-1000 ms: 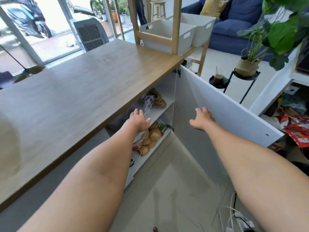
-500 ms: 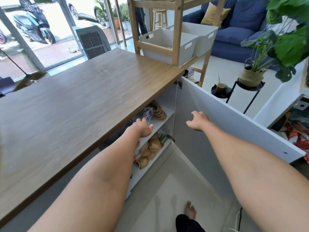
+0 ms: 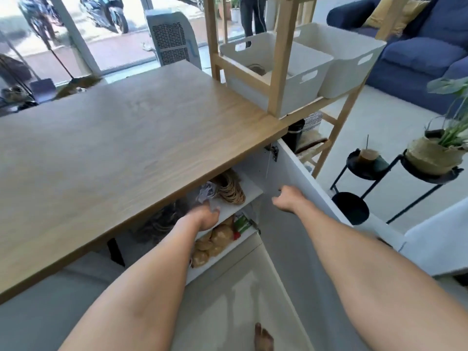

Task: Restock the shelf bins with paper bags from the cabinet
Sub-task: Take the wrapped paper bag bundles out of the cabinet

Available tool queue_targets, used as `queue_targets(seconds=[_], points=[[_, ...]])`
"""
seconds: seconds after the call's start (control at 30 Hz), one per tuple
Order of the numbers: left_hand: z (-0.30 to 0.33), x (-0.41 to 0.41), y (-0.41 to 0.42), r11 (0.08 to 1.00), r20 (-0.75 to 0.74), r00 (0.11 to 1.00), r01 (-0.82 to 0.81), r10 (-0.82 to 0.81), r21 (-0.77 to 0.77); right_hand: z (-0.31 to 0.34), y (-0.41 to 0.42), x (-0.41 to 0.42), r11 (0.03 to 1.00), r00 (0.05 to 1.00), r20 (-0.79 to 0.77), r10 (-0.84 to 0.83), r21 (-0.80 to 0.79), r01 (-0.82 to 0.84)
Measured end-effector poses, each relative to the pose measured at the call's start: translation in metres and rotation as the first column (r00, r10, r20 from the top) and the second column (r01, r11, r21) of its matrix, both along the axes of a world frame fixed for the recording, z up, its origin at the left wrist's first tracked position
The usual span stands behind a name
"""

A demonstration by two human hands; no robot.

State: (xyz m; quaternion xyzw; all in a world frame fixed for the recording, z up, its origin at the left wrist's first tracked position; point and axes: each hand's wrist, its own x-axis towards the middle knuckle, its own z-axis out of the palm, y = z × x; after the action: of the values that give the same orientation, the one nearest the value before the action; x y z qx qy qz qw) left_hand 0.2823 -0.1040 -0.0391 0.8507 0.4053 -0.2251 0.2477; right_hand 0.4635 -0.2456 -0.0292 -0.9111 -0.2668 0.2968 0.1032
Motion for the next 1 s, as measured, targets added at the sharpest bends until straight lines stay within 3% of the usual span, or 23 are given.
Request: queue_targets(seconds=[0.17, 0.33, 0.5, 0.73, 0.87, 1.0], points=[[-0.048, 0.02, -0.005, 0.997, -0.014, 0.999, -0.036, 0.037, 0.063, -0.043, 0.02, 0.014, 0.998, 0.969, -0.239, 0.057, 0.053, -0.046], [-0.081, 0.047, 0.004, 0.955, 0.259, 0.959, -0.176, 0.112, 0.239, -0.085, 0.045, 0.028, 0.98, 0.924, -0.383, -0.02, 0.177, 0.095], [-0.109, 0.058, 0.039, 0.797, 0.41, 0.903, -0.342, 0.131, 0.498, -0.124, 0.074, 0.039, 0.933, 0.909, -0.407, -0.094, 0.284, 0.224], [-0.146, 0.082, 0.107, 0.756, 0.525, 0.827, -0.472, 0.202, 0.453, -0.16, 0.132, 0.056, 0.843, 0.902, -0.385, -0.196, 0.403, 0.356], [-0.152, 0.1, 0.129, 0.817, 0.512, 0.794, -0.511, 0.328, 0.269, -0.179, 0.16, 0.059, 0.773, 0.884, -0.437, -0.165, 0.499, 0.391], [-0.157, 0.113, 0.144, 0.794, 0.399, 0.729, -0.608, 0.556, 0.003, -0.193, 0.183, 0.06, 0.748, 0.832, -0.534, -0.15, 0.489, 0.448]])
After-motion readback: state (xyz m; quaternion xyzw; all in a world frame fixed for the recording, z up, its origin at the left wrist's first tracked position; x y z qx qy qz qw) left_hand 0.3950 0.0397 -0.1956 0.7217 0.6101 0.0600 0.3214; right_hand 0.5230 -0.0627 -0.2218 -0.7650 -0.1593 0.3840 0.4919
